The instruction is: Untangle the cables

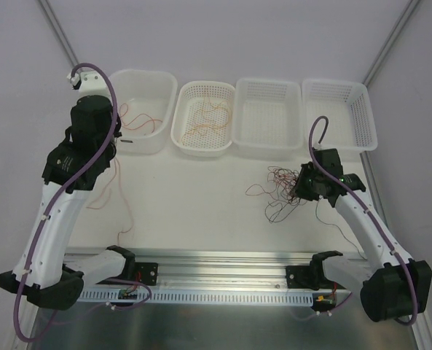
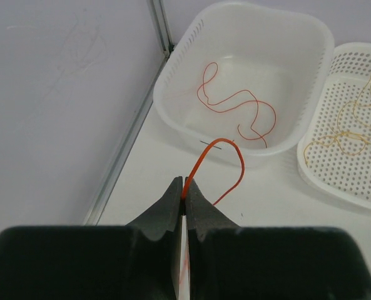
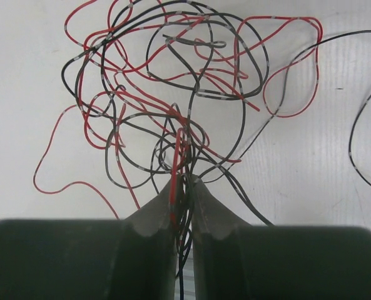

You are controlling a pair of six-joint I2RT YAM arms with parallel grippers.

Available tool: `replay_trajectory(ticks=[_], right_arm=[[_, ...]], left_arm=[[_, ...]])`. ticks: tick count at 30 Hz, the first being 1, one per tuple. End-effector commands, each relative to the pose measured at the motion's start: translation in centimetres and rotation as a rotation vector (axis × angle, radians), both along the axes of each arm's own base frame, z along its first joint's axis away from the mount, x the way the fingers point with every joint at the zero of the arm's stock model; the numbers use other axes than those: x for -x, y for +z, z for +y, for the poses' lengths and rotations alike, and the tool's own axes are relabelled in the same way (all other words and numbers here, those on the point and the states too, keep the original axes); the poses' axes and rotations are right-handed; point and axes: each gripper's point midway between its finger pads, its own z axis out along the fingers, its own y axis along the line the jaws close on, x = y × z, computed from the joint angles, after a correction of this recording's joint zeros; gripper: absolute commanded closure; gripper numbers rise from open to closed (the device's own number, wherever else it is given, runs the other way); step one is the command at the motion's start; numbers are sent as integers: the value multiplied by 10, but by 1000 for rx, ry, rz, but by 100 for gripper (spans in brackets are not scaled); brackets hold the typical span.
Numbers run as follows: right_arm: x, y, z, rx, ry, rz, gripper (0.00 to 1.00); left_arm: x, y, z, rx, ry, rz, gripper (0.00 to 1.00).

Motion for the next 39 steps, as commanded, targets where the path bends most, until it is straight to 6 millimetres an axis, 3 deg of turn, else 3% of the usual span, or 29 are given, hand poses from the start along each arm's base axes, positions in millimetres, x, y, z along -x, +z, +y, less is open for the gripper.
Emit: replay_trajectory(ticks=[1, 8, 11, 14, 15, 18, 23, 30, 39], right_arm=[[3, 19, 17, -44, 92, -69, 85], [12, 19, 34, -57, 171, -93, 74], [12, 21, 35, -60, 184, -120, 57], [12, 28, 37, -57, 205, -148, 29], [12, 29, 36, -51, 215, -155, 24], [12, 39, 36, -41, 230, -185, 12], [15, 52, 37, -33, 265, -230, 1], [22, 60, 42, -35, 306, -264, 3], [25, 66, 43, -36, 314, -277, 3]], left_arm=[[-9, 20, 1, 12, -16, -58, 100], [-32, 11, 1, 18, -18, -22, 100], [-39, 8, -4, 28, -33, -12, 100], [-43, 9, -7, 37, -47, -13, 100], [-43, 10, -8, 37, -48, -13, 100], [-45, 15, -10, 44, -60, -24, 100], [-45, 26, -11, 50, -71, -50, 100], [-49, 34, -11, 35, -77, -58, 100], [-51, 77, -12, 36, -94, -148, 100]])
